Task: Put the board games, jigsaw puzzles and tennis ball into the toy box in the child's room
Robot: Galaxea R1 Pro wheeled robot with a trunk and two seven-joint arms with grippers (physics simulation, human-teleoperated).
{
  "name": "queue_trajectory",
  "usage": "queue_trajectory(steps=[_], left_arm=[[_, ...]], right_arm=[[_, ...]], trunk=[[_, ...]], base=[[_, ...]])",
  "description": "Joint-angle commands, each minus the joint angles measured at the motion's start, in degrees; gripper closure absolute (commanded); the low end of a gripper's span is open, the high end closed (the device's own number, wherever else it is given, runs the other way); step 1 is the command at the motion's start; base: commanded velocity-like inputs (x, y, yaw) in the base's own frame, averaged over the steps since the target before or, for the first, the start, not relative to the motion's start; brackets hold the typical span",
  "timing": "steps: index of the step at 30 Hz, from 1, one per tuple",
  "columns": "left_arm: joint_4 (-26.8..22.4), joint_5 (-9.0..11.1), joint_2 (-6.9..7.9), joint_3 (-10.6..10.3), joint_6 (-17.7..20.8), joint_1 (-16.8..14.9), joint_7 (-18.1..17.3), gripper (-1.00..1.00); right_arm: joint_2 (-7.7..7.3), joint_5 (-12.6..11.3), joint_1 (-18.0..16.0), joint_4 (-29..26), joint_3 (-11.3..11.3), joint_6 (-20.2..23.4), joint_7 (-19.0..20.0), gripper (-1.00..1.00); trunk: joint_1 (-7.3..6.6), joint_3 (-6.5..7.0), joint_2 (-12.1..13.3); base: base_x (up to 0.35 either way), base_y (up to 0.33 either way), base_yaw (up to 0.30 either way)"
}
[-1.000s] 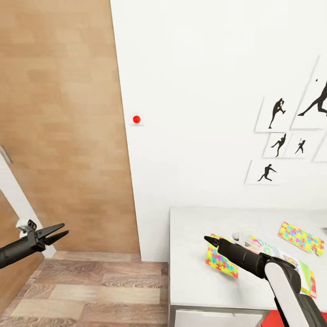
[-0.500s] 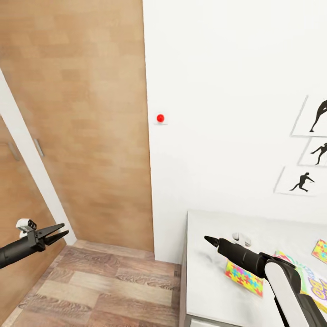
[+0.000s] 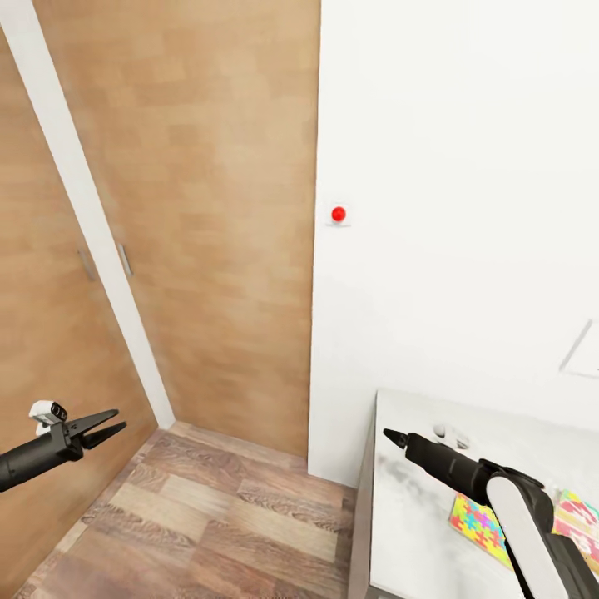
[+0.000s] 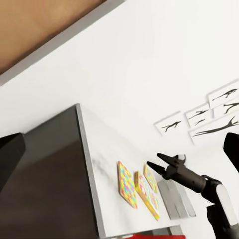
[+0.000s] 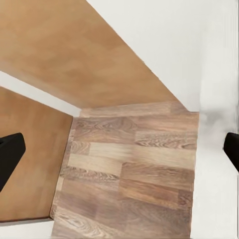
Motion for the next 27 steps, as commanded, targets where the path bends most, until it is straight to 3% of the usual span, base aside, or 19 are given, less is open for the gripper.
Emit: queue_trajectory(steps=[1,8,14,20,27], left_arm=[[0.01,-0.05,0.0,0.0,0.6,-0.08,-0.23,-1.0],[0.01,-0.04,0.0,0.0,0.6,-0.08,-0.23,-1.0],[0.01,-0.01,0.0,-0.02,0.6,-0.08,-0.23,-1.0],[0.01,0.0,0.04,-0.01,0.6,-0.08,-0.24,-1.0],[0.01,0.0,0.02,-0.07,0.6,-0.08,-0.25,-1.0]], right_arm=[[0.04,-0.65,-0.09,-0.07,-0.04,0.22,-1.09,-1.0],[0.37,-0.85,-0.25,-0.1,-0.09,0.25,-2.87,-1.0],[0.37,-0.9,-0.27,-0.11,-0.1,0.35,-2.94,-1.0],[0.39,-0.98,-0.27,-0.11,-0.1,0.39,-2.93,-1.0],[0.44,-0.96,-0.27,-0.11,-0.1,0.35,-2.79,-1.0]], trunk=[[0.04,-0.17,-0.13],[0.04,-0.42,-0.13],[0.04,-0.49,-0.13],[0.04,-0.5,-0.13],[0.04,-0.5,-0.13]], base=[[0.0,0.0,0.279],[-0.046,0.0,0.272],[-0.019,0.0,0.086],[-0.003,0.0,-0.008],[0.0,0.0,-0.217]])
